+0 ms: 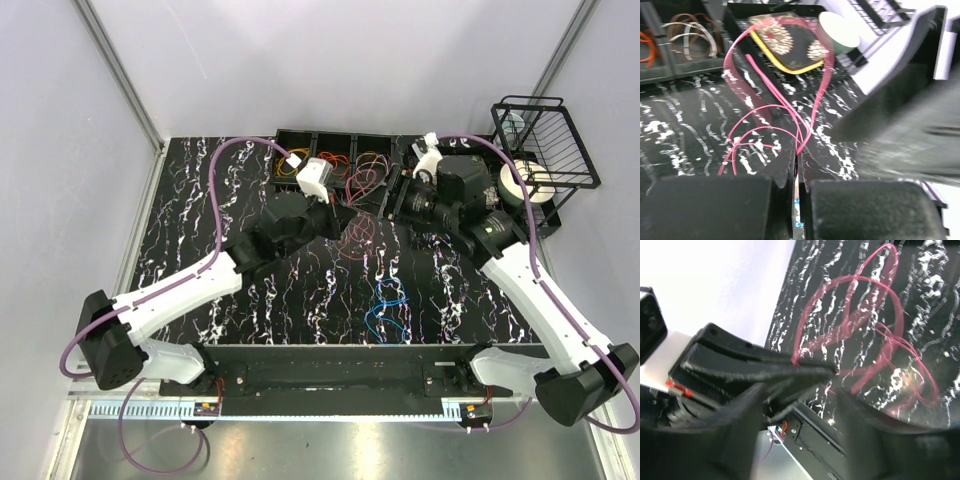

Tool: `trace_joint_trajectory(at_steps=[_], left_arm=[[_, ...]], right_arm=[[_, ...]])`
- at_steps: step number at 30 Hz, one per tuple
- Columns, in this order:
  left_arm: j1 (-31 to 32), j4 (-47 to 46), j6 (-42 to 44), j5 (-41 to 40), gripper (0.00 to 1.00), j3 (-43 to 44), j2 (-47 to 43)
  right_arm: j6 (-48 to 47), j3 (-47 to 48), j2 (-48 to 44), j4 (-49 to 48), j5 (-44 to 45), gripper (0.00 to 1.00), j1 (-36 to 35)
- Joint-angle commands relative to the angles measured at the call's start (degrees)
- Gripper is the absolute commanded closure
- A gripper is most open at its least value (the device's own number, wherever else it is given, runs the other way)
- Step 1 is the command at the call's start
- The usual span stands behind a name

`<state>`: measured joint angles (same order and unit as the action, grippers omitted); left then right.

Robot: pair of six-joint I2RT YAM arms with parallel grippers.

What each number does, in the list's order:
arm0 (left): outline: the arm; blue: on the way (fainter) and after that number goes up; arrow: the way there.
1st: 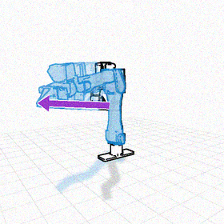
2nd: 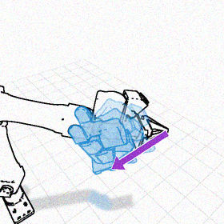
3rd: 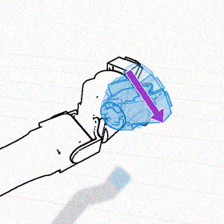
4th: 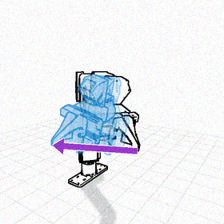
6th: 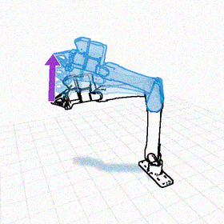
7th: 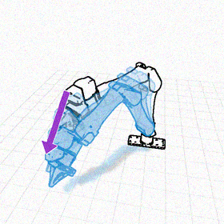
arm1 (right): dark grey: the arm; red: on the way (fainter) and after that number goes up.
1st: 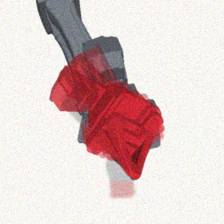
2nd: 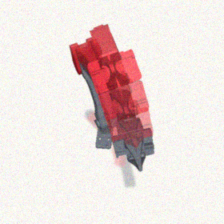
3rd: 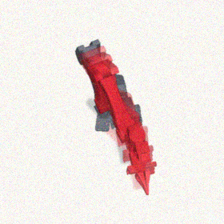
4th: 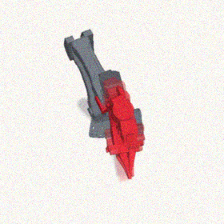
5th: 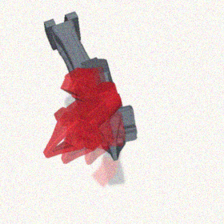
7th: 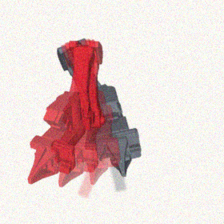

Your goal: Untangle the cables

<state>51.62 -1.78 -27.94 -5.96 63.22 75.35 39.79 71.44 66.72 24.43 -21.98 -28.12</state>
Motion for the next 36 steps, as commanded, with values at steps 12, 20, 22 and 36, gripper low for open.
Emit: trace_joint_trajectory(at_steps=[12,20,22,36], left_arm=[[-6.4,7.1,6.4,-6.7,1.00,7.8,-1.4],[-15.6,10.0,10.6,-5.9,1.00,16.0,4.5],[-17.2,10.6,12.3,-3.5,1.00,18.2,7.7],[-26.8,9.3,18.3,0.2,1.00,36.5,25.4]], right_arm=[[-2.1,-2.8,-9.0,6.6,14.2,0.19,-0.4],[-0.7,-10.5,-10.1,4.3,13.7,0.19,-0.4],[-0.6,-12.5,-9.6,3.7,14.0,0.19,-0.4],[-2.4,-23.5,-4.4,-4.5,14.9,0.20,-0.4]])
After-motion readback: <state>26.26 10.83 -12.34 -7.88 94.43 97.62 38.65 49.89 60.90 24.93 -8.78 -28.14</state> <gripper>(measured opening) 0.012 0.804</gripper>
